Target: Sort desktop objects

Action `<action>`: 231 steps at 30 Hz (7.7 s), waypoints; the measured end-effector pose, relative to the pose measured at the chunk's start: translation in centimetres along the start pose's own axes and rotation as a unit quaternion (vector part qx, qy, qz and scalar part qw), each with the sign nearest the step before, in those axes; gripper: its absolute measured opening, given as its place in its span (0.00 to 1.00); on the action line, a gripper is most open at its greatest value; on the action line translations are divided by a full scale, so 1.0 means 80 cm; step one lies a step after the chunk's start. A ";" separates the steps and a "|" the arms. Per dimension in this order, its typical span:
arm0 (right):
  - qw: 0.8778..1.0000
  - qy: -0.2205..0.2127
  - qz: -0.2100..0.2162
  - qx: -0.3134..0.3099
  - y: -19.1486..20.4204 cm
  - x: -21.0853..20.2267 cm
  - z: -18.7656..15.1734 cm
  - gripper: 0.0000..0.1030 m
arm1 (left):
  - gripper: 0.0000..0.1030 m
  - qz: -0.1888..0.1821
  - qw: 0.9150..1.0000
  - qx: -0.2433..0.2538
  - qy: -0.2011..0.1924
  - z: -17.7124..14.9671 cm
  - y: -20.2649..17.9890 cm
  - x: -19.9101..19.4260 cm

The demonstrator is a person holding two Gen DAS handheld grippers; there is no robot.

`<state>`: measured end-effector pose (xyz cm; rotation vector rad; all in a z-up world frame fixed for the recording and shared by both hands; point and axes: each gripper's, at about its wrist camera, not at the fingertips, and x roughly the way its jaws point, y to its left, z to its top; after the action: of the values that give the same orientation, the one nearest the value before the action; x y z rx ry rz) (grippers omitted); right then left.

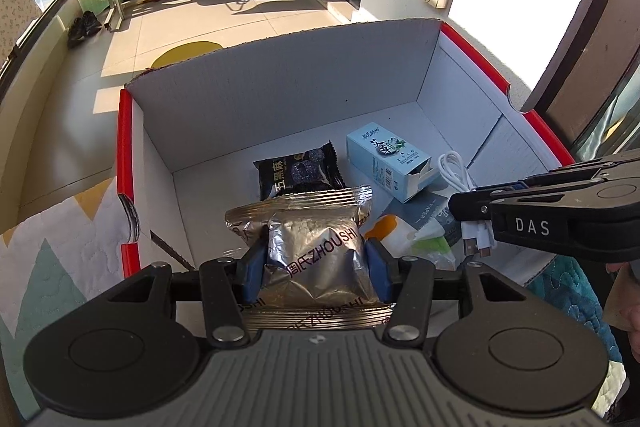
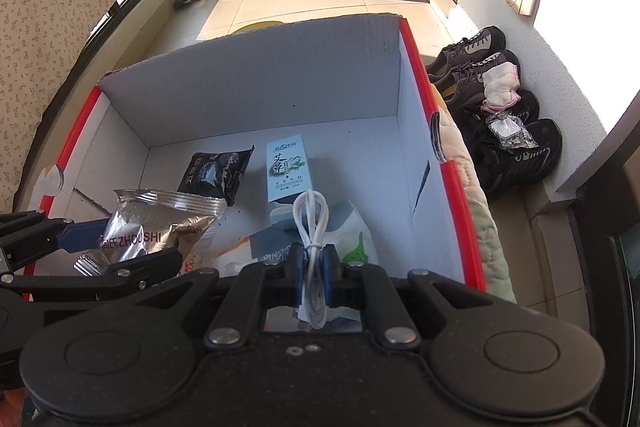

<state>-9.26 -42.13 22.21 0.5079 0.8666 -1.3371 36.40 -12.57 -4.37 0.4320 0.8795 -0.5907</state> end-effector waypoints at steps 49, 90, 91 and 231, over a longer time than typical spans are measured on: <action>0.997 -0.055 0.047 0.011 0.037 -0.176 -0.039 0.48 | 0.72 -0.019 0.997 -0.009 -0.079 -0.066 -0.037 -0.190; 0.995 0.050 0.020 0.079 0.037 -0.120 -0.160 0.60 | 0.86 -0.046 0.997 -0.061 0.010 -0.222 -0.055 -0.161; 0.995 0.052 0.017 0.081 0.036 -0.117 -0.160 0.60 | 0.87 -0.047 0.997 -0.064 0.013 -0.222 -0.054 -0.157; 0.987 0.111 -0.016 0.116 0.141 -0.058 -0.115 0.01 | 0.33 -0.060 0.998 -0.026 0.014 -0.230 -0.043 -0.094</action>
<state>-0.65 -30.05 18.58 0.8408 0.9071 -1.4370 19.63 -2.33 -9.14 0.3432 0.9500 -0.6720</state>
